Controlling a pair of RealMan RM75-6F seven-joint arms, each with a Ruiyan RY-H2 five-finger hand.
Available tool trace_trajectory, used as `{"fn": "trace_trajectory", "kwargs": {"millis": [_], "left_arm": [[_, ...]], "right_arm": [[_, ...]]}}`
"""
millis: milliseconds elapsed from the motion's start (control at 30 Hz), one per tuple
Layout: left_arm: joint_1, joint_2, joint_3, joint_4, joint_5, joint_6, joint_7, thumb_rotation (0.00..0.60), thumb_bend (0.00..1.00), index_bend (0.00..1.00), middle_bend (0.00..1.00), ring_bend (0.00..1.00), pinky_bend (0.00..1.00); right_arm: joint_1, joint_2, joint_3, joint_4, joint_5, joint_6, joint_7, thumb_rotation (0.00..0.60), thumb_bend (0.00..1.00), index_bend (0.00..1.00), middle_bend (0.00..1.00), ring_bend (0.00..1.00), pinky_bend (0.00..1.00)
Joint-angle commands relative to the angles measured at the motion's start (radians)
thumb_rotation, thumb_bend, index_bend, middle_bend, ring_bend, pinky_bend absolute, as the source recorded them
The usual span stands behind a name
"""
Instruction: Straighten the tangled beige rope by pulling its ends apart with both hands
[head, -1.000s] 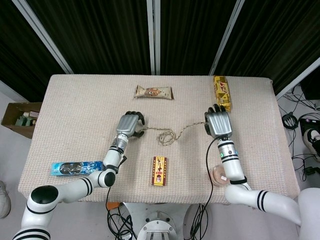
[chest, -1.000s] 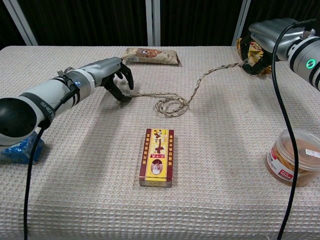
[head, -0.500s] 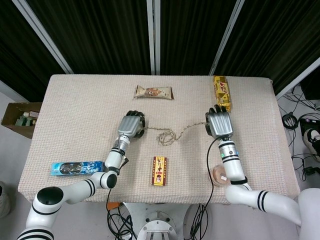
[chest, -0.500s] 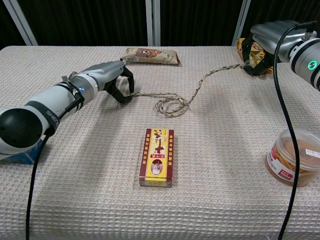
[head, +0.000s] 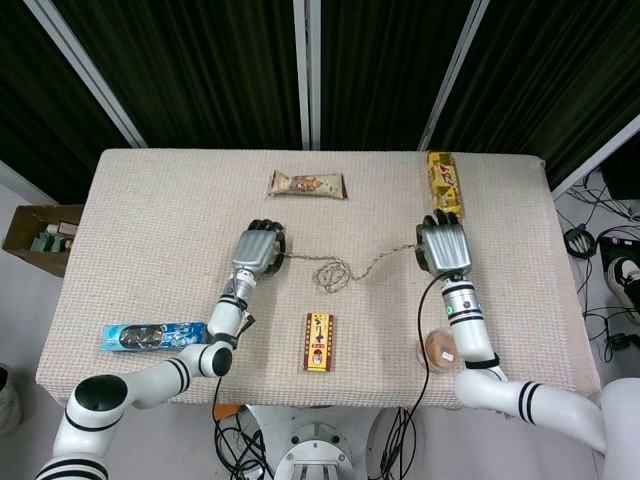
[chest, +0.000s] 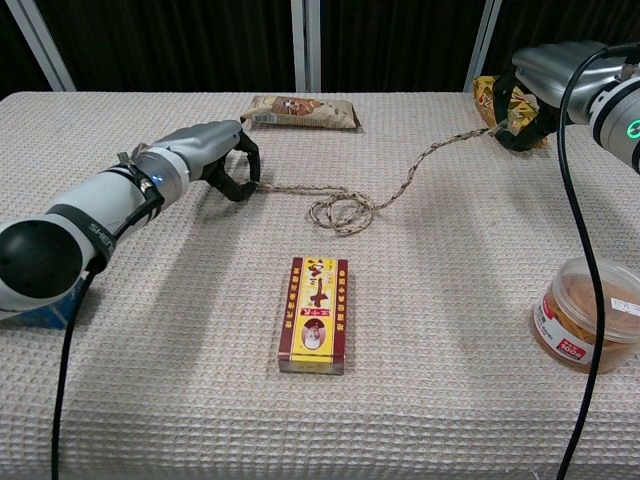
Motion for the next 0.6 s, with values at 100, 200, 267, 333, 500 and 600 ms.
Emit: {"fn": "trace_trajectory", "kwargs": {"millis": [100,200,267,333,500,600], "left_arm": [[0.069,0.065,0.024,-0.063,0.036,0.063,-0.034,0.600,0.48,0.60,0.20,0.12,0.12],[0.129,0.130,0.048,-0.118,0.064,0.111,-0.062,0.600,0.48,0.60,0.20,0.12,0.12],[0.173,0.180,0.066,-0.161,0.084,0.145,-0.080,0.600,0.48,0.60,0.20,0.12,0.12],[0.211,0.223,0.082,-0.198,0.101,0.175,-0.094,0.600,0.48,0.60,0.20,0.12,0.12],[0.304,0.320,0.117,-0.271,0.124,0.240,-0.129,0.600,0.48,0.60,0.21,0.12,0.12],[0.342,0.353,0.130,-0.286,0.128,0.262,-0.138,0.600,0.48,0.60,0.21,0.12,0.12]], "right_arm": [[-0.034,0.050,0.004,-0.039,-0.015,0.028,0.042,0.600,0.61,0.69,0.37,0.17,0.25],[-0.064,0.096,0.007,-0.073,-0.021,0.044,0.081,0.600,0.61,0.69,0.37,0.17,0.25],[-0.084,0.129,0.008,-0.094,-0.028,0.052,0.109,0.600,0.61,0.69,0.37,0.17,0.25],[-0.102,0.156,0.005,-0.107,-0.035,0.059,0.129,0.600,0.61,0.69,0.37,0.17,0.25],[-0.145,0.215,-0.007,-0.125,-0.041,0.062,0.176,0.600,0.61,0.69,0.37,0.17,0.25],[-0.165,0.234,-0.018,-0.117,-0.036,0.057,0.190,0.600,0.61,0.69,0.37,0.17,0.25]]}}
